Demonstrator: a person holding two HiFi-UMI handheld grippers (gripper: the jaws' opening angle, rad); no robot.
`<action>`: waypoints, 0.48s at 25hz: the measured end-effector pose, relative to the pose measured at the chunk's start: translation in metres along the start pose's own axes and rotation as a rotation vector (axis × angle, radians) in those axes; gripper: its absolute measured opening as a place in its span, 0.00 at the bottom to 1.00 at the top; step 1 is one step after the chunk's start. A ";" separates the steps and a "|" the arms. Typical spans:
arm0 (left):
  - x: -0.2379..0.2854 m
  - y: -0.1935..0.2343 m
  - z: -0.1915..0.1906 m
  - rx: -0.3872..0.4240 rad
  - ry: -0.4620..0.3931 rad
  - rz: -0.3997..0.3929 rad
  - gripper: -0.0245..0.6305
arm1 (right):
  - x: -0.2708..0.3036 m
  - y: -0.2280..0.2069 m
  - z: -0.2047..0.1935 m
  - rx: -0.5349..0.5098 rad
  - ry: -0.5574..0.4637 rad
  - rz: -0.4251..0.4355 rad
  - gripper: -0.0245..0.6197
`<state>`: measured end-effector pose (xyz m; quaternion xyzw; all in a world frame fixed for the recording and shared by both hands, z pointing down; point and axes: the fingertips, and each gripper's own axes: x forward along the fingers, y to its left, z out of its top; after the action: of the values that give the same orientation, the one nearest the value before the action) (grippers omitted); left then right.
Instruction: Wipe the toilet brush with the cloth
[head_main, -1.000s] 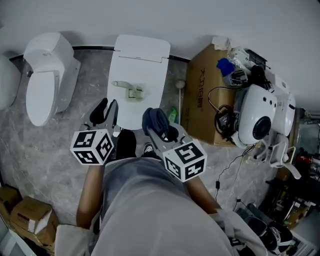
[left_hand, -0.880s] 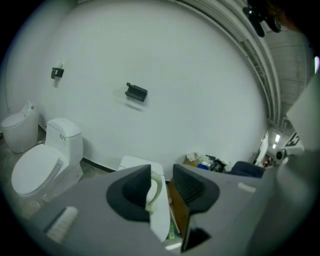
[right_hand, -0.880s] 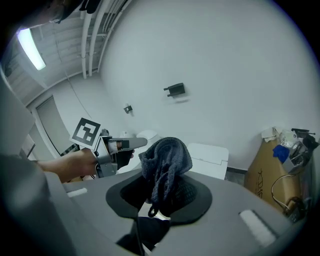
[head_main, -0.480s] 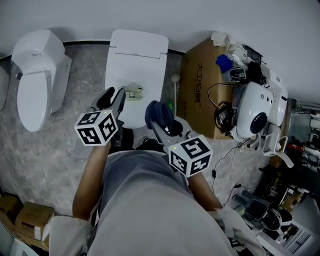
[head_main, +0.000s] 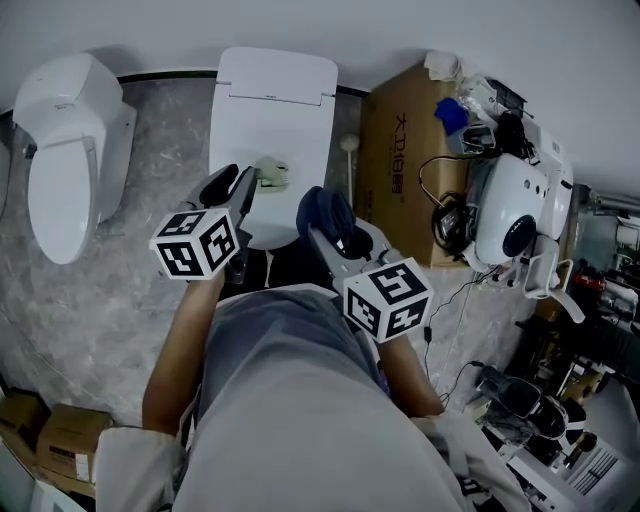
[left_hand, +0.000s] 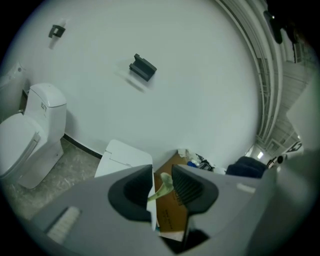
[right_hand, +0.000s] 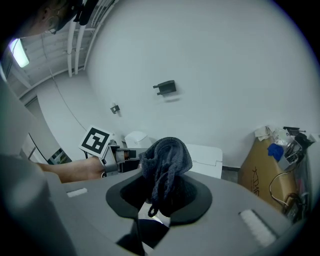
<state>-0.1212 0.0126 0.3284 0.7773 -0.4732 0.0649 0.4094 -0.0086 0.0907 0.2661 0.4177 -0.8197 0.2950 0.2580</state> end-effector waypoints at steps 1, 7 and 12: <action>0.002 0.000 -0.002 0.000 0.005 -0.003 0.04 | 0.002 -0.001 0.000 0.002 0.002 -0.002 0.20; 0.004 -0.001 -0.007 -0.019 0.017 -0.033 0.04 | 0.013 -0.006 0.008 -0.003 0.004 0.009 0.20; 0.006 -0.003 -0.008 -0.052 -0.010 -0.037 0.04 | 0.022 -0.016 0.020 0.028 0.005 0.034 0.20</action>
<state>-0.1133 0.0147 0.3350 0.7755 -0.4621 0.0413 0.4282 -0.0104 0.0577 0.2711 0.4065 -0.8219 0.3119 0.2489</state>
